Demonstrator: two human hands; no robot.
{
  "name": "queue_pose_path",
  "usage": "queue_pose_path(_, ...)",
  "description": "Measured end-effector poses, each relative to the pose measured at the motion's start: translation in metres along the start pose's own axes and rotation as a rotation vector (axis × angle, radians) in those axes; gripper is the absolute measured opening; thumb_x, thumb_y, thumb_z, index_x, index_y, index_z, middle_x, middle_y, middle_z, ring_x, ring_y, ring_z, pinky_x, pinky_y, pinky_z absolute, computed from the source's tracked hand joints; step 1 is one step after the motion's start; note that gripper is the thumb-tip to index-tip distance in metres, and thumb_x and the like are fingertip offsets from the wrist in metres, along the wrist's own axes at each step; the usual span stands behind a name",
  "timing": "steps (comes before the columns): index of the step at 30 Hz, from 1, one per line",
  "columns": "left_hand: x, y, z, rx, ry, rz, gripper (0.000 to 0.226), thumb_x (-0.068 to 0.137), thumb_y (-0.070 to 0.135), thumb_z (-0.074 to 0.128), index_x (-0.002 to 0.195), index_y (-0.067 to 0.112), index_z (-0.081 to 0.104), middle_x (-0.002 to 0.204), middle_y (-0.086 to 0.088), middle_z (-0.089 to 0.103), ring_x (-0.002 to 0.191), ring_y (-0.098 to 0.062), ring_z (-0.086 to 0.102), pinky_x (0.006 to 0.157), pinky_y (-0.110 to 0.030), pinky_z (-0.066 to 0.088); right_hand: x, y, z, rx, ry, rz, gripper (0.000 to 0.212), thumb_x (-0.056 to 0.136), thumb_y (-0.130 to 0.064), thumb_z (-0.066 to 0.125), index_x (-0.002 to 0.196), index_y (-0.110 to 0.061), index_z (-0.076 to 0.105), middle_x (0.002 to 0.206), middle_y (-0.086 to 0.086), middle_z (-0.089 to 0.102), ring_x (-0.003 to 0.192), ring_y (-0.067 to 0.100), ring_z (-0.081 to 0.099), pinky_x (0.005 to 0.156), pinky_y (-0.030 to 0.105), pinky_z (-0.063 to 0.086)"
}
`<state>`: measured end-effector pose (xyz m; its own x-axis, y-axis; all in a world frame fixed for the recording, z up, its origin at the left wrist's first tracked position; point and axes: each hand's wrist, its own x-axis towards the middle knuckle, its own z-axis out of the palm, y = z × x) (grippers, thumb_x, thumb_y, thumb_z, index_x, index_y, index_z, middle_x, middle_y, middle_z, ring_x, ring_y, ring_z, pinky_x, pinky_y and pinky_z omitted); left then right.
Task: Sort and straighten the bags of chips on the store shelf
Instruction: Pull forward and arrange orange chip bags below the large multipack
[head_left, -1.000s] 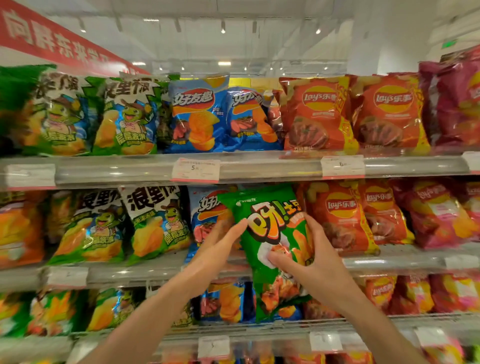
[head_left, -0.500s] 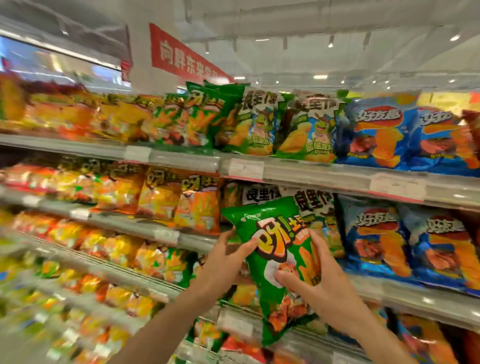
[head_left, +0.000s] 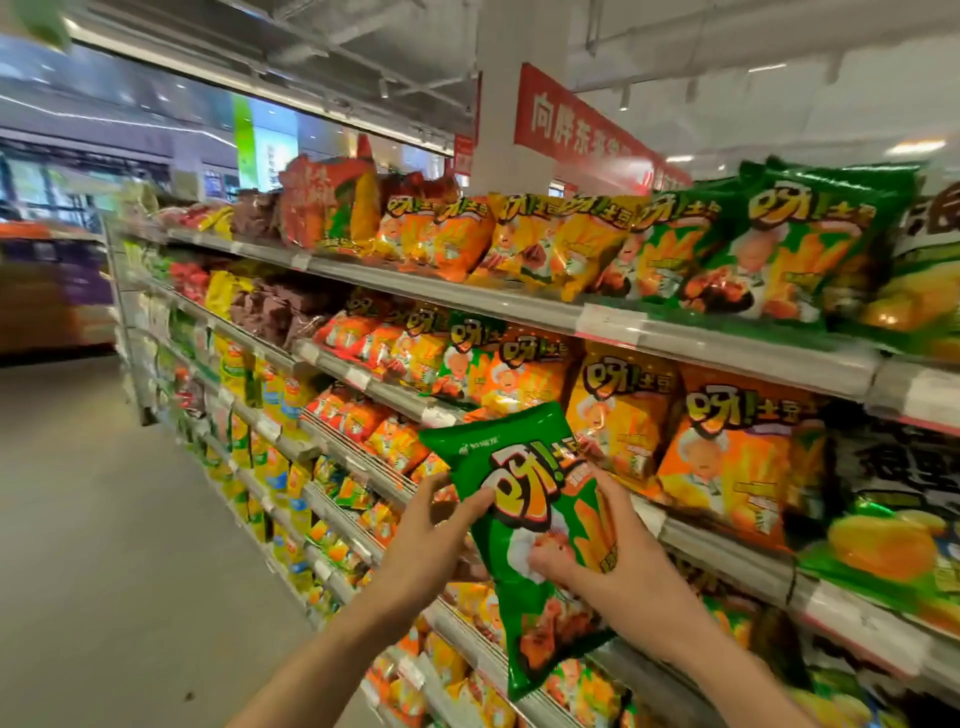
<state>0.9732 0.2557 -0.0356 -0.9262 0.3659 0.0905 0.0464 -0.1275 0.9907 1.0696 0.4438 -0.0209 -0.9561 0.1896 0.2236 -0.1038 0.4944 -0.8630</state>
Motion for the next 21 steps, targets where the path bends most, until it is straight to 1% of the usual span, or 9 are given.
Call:
queue_pose_path(3, 0.028, -0.007, -0.045, 0.009, 0.052, -0.014, 0.052, 0.089, 0.04, 0.069, 0.134, 0.026, 0.048, 0.098, 0.0, 0.076, 0.079, -0.023, 0.073, 0.064, -0.041, 0.061, 0.05, 0.002, 0.041, 0.015, -0.064, -0.029, 0.105, 0.06, -0.072, 0.08, 0.142, -0.061, 0.016, 0.14, -0.029, 0.047, 0.126, -0.004, 0.05, 0.108, 0.04, 0.044)
queue_pose_path(6, 0.067, -0.012, -0.091, 0.012, 0.136, -0.02, 0.054, 0.088, 0.04, 0.07, 0.135, 0.025, 0.048, 0.106, -0.008, 0.073, 0.075, -0.022, 0.069, 0.058, -0.035, 0.057, 0.105, 0.003, 0.081, 0.017, -0.111, -0.053, 0.106, 0.06, -0.074, 0.079, 0.143, -0.06, 0.015, 0.147, -0.024, 0.042, 0.131, 0.0, 0.046, 0.109, 0.041, 0.043)
queue_pose_path(8, 0.097, -0.011, -0.12, 0.02, 0.168, -0.008, 0.052, 0.087, 0.039, 0.07, 0.133, 0.026, 0.049, 0.106, -0.008, 0.071, 0.074, -0.02, 0.067, 0.059, -0.038, 0.059, 0.145, 0.003, 0.106, 0.01, -0.12, -0.068, 0.108, 0.058, -0.077, 0.077, 0.144, -0.06, 0.014, 0.147, -0.025, 0.041, 0.131, 0.0, 0.046, 0.109, 0.042, 0.043)
queue_pose_path(11, 0.145, -0.004, -0.159, 0.039, 0.192, -0.005, 0.046, 0.089, 0.039, 0.069, 0.129, 0.026, 0.051, 0.107, -0.008, 0.071, 0.072, -0.016, 0.069, 0.063, -0.041, 0.061, 0.207, 0.0, 0.139, 0.016, -0.127, -0.087, 0.107, 0.06, -0.074, 0.078, 0.143, -0.06, 0.013, 0.143, -0.029, 0.042, 0.128, -0.005, 0.046, 0.109, 0.038, 0.042)
queue_pose_path(14, 0.187, 0.002, -0.193, 0.054, 0.21, 0.015, 0.042, 0.091, 0.037, 0.066, 0.129, 0.026, 0.05, 0.107, -0.004, 0.071, 0.068, -0.009, 0.069, 0.057, -0.031, 0.056, 0.261, -0.006, 0.166, 0.037, -0.15, -0.096, 0.11, 0.059, -0.075, 0.078, 0.144, -0.06, 0.01, 0.148, -0.027, 0.036, 0.131, -0.005, 0.043, 0.11, 0.036, 0.04)
queue_pose_path(16, 0.214, 0.004, -0.215, 0.056, 0.216, 0.017, 0.043, 0.093, 0.036, 0.064, 0.131, 0.026, 0.047, 0.11, -0.001, 0.068, 0.067, -0.006, 0.068, 0.057, -0.029, 0.055, 0.291, -0.01, 0.182, 0.057, -0.167, -0.106, 0.111, 0.061, -0.071, 0.079, 0.146, -0.056, 0.01, 0.15, -0.026, 0.033, 0.131, -0.008, 0.041, 0.108, 0.028, 0.04)
queue_pose_path(18, 0.236, 0.003, -0.234, 0.05, 0.211, 0.03, 0.046, 0.093, 0.036, 0.063, 0.134, 0.024, 0.046, 0.109, 0.0, 0.065, 0.069, -0.009, 0.066, 0.057, -0.029, 0.055, 0.316, -0.012, 0.198, 0.063, -0.177, -0.118, 0.11, 0.063, -0.069, 0.08, 0.148, -0.053, 0.011, 0.152, -0.023, 0.033, 0.131, -0.01, 0.041, 0.106, 0.024, 0.04)
queue_pose_path(21, 0.266, 0.002, -0.261, 0.042, 0.221, 0.015, 0.052, 0.092, 0.038, 0.065, 0.138, 0.024, 0.045, 0.108, -0.002, 0.066, 0.078, -0.018, 0.063, 0.061, -0.034, 0.058, 0.349, -0.014, 0.22, 0.04, -0.168, -0.121, 0.112, 0.061, -0.072, 0.078, 0.149, -0.052, 0.011, 0.153, -0.022, 0.03, 0.131, -0.009, 0.041, 0.107, 0.023, 0.038)
